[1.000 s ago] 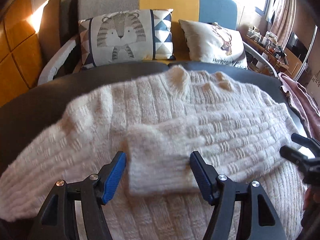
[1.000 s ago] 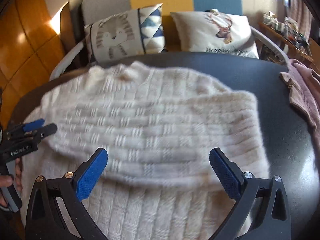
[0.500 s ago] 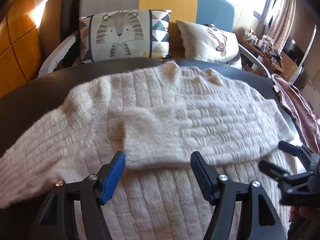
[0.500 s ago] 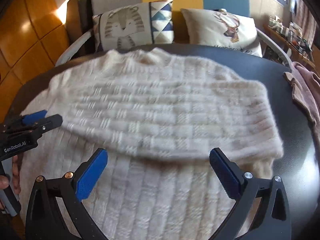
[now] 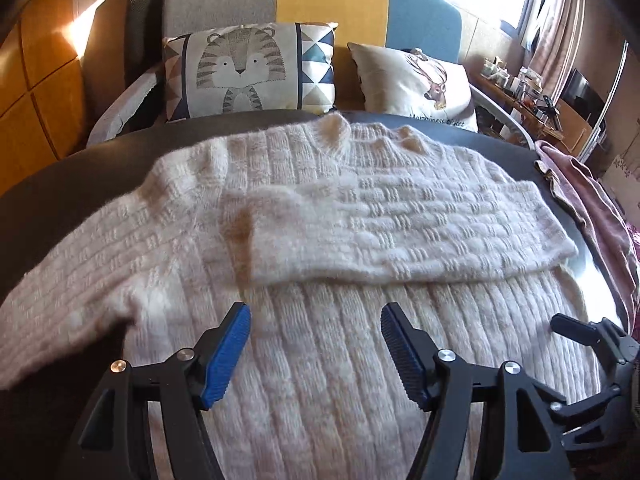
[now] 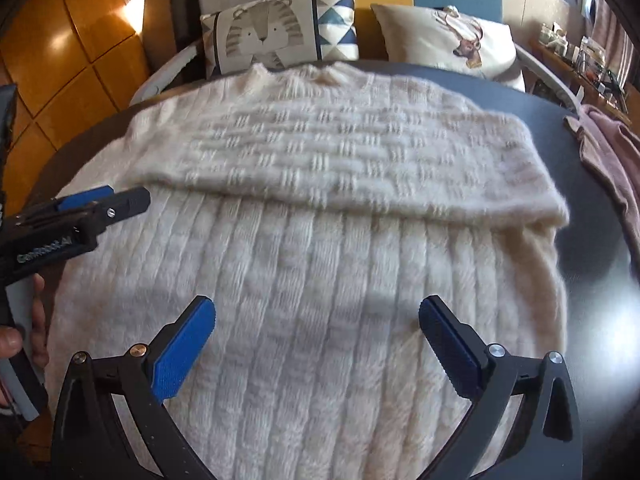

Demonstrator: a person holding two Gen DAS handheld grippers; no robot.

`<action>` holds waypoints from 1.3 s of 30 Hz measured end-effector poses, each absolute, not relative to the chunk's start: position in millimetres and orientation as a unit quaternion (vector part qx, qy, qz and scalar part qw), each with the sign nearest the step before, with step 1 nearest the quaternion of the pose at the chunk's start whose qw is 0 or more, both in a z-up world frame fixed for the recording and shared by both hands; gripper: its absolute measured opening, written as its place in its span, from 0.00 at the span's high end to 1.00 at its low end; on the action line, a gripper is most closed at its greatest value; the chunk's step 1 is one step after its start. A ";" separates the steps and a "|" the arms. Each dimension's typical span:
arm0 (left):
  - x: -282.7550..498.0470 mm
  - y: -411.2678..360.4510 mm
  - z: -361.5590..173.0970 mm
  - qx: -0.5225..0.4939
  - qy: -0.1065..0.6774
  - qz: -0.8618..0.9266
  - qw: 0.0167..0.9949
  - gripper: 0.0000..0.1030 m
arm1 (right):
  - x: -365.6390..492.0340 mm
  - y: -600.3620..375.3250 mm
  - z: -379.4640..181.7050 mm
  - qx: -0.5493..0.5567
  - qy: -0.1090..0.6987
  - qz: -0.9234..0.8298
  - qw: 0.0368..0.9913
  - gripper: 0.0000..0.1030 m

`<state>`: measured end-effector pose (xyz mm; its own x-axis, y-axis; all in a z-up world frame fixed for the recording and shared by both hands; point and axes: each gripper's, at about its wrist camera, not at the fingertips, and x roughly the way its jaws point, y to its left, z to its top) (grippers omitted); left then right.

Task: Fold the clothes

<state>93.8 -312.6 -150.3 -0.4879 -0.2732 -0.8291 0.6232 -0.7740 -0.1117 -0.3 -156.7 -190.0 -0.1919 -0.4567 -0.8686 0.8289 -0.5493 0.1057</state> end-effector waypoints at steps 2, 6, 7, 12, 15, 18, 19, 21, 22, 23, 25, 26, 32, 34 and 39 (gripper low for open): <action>98.6 -303.6 -155.5 0.437 0.203 -0.837 0.260 0.32 | 7.9 -153.7 -194.2 0.459 0.214 -0.749 0.428 0.00; 99.9 -289.2 -170.2 0.450 0.186 -0.834 0.261 0.32 | 13.1 -154.6 -197.1 0.446 0.233 -0.750 0.429 0.00; 99.8 -286.2 -170.6 0.447 0.175 -0.837 0.264 0.32 | 11.7 -154.5 -195.3 0.452 0.232 -0.748 0.426 0.00; 111.7 -287.2 -158.7 0.443 0.196 -0.834 0.263 0.33 | 16.0 -143.2 -178.7 0.453 0.206 -0.752 0.432 0.00; 124.1 -282.9 -156.8 0.442 0.198 -0.833 0.267 0.32 | 25.6 -139.9 -193.6 0.460 0.226 -0.745 0.428 0.00; 134.6 -274.5 -165.4 0.451 0.190 -0.829 0.271 0.32 | 35.3 -134.7 -199.6 0.425 0.237 -0.758 0.434 0.00; 137.9 -271.9 -167.1 0.446 0.188 -0.831 0.273 0.32 | 36.1 -133.3 -200.1 0.421 0.233 -0.761 0.435 0.00; 144.7 -266.7 -170.2 0.435 0.184 -0.836 0.277 0.32 | 36.5 -132.6 -200.2 0.417 0.231 -0.763 0.436 0.00; 147.9 -265.6 -171.6 0.428 0.186 -0.839 0.279 0.32 | 36.2 -133.2 -200.1 0.418 0.232 -0.763 0.436 0.00; 149.6 -264.1 -171.6 0.423 0.188 -0.842 0.278 0.32 | 35.8 -134.2 -200.0 0.419 0.234 -0.762 0.435 0.00; 150.4 -265.4 -171.5 0.418 0.190 -0.845 0.275 0.32 | 34.8 -135.7 -199.3 0.426 0.237 -0.759 0.432 0.00; 150.7 -266.1 -170.9 0.417 0.192 -0.845 0.273 0.32 | 34.3 -136.2 -198.7 0.429 0.240 -0.757 0.431 0.00; 177.8 -273.7 -160.7 0.400 0.230 -0.848 0.260 0.33 | 38.3 -162.4 -175.9 0.440 0.239 -0.750 0.431 0.00; 198.0 -278.2 -154.6 0.383 0.246 -0.850 0.264 0.33 | 49.2 -184.0 -161.4 0.419 0.244 -0.748 0.453 0.00; 261.9 -299.8 -141.2 0.340 0.281 -0.843 0.307 0.33 | 102.2 -265.8 -136.7 0.369 0.263 -0.708 0.541 0.00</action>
